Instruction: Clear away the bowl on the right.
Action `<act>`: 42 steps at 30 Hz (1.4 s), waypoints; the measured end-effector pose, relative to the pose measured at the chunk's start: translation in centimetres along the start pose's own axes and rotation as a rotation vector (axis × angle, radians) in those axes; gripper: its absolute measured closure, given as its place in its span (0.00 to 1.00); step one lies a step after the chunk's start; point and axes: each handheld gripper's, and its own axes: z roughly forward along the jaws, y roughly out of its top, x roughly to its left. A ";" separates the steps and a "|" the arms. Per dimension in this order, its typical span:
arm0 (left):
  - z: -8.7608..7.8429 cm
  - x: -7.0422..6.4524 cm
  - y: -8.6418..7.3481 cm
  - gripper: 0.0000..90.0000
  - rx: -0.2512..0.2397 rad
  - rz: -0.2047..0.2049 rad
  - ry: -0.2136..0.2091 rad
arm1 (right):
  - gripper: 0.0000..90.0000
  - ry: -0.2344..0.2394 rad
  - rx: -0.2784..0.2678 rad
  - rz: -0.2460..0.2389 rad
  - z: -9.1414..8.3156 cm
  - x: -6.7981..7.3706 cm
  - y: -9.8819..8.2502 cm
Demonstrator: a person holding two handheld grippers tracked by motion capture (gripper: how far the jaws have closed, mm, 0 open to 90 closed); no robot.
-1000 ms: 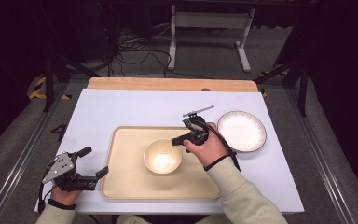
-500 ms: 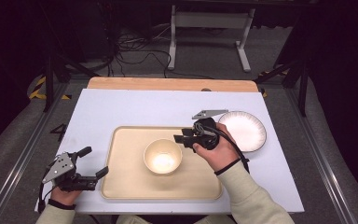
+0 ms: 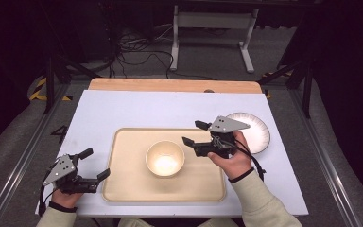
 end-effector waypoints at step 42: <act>0.0 0.0 0.0 0.00 -0.002 0.000 -0.003 | 0.07 -0.056 -0.234 0.011 -6.3 -2.9 -5.8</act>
